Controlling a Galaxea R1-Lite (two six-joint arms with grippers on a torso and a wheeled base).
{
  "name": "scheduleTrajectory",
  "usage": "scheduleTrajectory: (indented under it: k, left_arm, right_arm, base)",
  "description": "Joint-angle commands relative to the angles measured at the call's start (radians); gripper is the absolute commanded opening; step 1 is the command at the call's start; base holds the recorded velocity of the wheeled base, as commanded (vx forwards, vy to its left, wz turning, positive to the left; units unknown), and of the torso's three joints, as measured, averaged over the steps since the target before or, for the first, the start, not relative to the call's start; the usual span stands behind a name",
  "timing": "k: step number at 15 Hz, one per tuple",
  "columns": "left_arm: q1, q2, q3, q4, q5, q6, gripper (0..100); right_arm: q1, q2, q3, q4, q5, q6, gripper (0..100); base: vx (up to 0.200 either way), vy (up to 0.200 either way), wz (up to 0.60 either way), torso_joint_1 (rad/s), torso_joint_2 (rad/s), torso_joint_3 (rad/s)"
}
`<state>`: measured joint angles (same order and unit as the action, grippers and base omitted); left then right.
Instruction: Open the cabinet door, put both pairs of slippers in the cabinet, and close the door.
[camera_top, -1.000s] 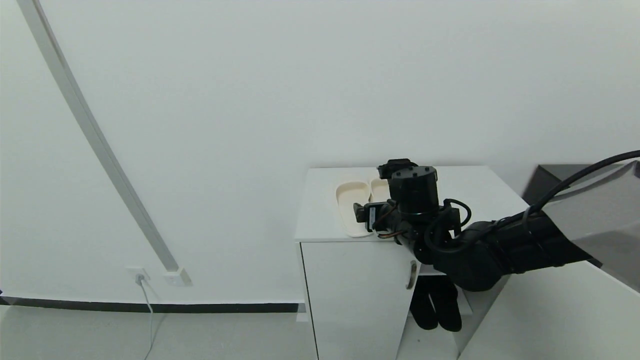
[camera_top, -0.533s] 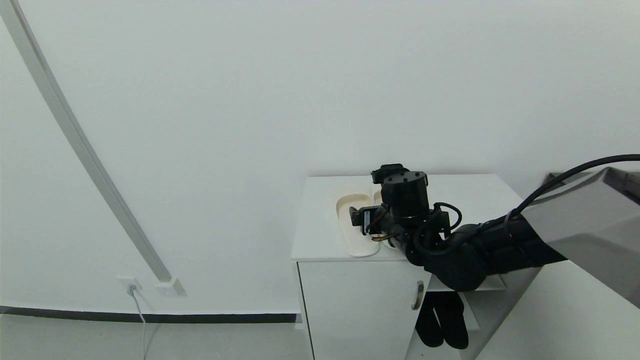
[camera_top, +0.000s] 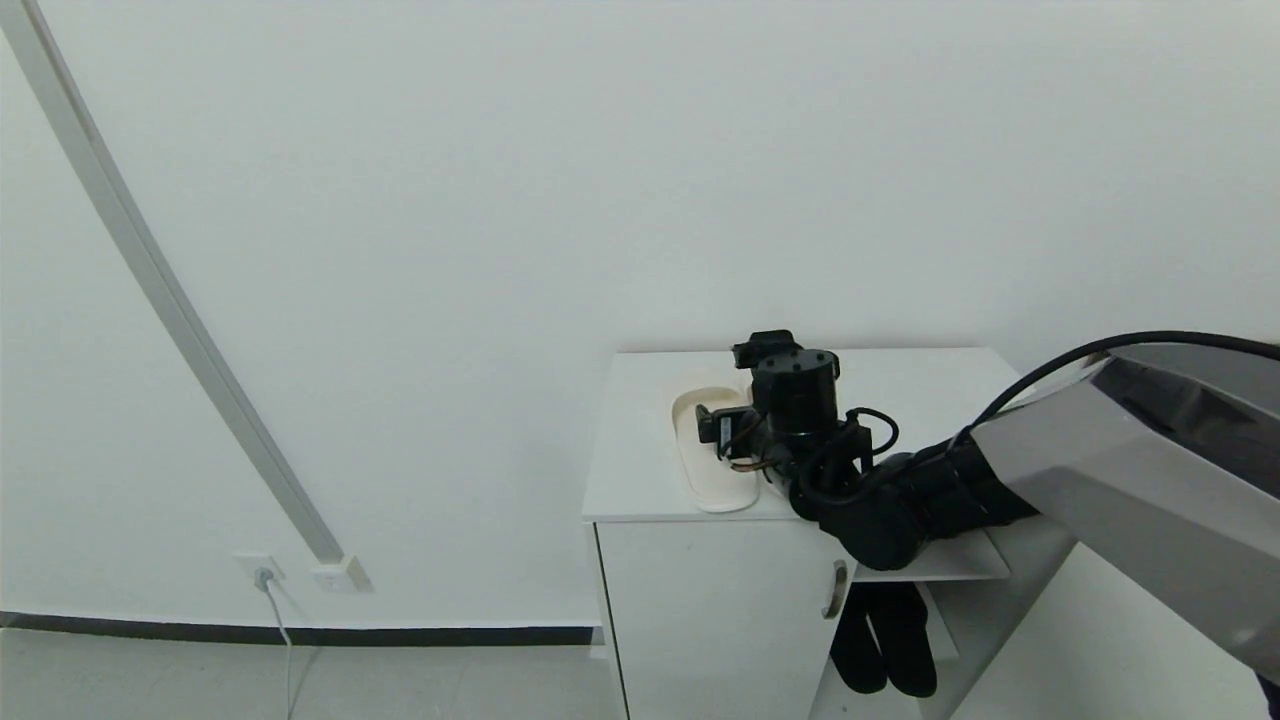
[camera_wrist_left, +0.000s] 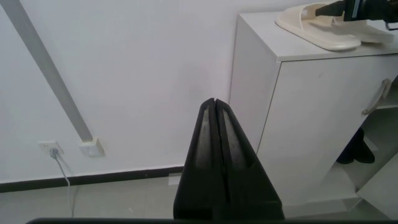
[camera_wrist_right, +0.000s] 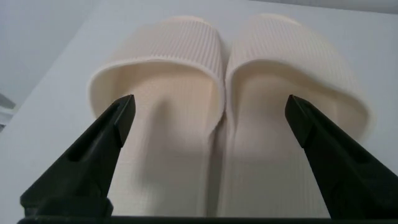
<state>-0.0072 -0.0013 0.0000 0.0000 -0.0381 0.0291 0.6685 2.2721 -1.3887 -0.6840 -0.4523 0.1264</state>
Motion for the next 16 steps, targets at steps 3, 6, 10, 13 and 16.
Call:
scheduleTrajectory:
  k: [3, 6, 10, 13, 16]
  left_arm:
    - [0.000, 0.001, 0.000, 0.000, 0.000, 0.000, 0]
    - [0.000, 0.001, 0.000, 0.000, 0.000, 0.000, 0]
    - [0.000, 0.001, 0.000, 0.000, 0.000, -0.002, 0]
    - [0.001, 0.001, 0.000, 0.000, 0.000, -0.002, 0]
    - [0.000, 0.001, 0.000, 0.000, 0.000, -0.002, 0]
  right_arm:
    - [-0.024, 0.079, -0.073, -0.003, 0.001, -0.010, 100]
    - [-0.037, 0.109, -0.125, 0.003, 0.001, -0.014, 100]
    - [-0.043, 0.135, -0.179, 0.027, 0.003, -0.014, 100]
    - [-0.047, 0.136, -0.191, 0.029, 0.003, -0.014, 0]
    - [-0.047, 0.135, -0.199, 0.041, 0.001, -0.014, 0]
  base:
    - [0.000, 0.000, 0.00, 0.000, 0.00, 0.000]
    - [0.000, 0.000, 0.00, 0.000, 0.00, 0.000]
    - [0.000, 0.000, 0.00, 0.000, 0.00, 0.000]
    - [0.000, 0.000, 0.00, 0.000, 0.00, 0.000]
    - [0.000, 0.000, 0.00, 0.000, 0.00, 0.000]
